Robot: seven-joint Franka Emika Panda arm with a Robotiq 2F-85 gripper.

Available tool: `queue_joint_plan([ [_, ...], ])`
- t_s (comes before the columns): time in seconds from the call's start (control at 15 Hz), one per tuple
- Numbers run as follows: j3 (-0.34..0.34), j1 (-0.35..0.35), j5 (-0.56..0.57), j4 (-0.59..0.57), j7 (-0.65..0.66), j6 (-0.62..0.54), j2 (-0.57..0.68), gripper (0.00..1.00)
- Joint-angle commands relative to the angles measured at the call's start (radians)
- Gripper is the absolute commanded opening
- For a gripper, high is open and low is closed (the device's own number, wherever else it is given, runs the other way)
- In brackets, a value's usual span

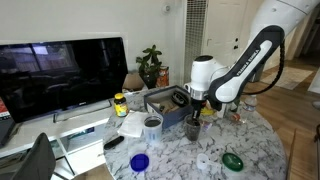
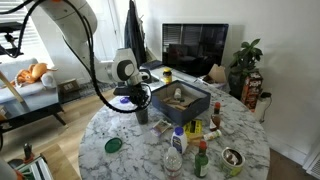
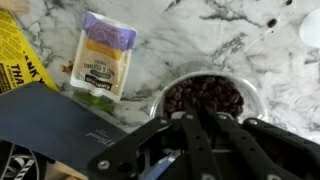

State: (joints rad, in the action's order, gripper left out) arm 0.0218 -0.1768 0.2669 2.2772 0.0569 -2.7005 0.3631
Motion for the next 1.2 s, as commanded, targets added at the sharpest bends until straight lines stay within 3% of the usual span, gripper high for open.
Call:
queue_joint_plan([
  [0.0, -0.019, -0.024, 0.025, 0.019, 0.038, 0.071, -0.063, 0.03],
  [0.33, -0.005, -0.022, 0.025, 0.027, 0.073, 0.176, -0.126, 0.03],
  [0.73, 0.059, -0.027, -0.013, 0.097, 0.09, 0.199, -0.25, 0.03],
  [1.13, 0.168, -0.037, -0.199, 0.182, 0.023, 0.186, -0.291, 0.03],
])
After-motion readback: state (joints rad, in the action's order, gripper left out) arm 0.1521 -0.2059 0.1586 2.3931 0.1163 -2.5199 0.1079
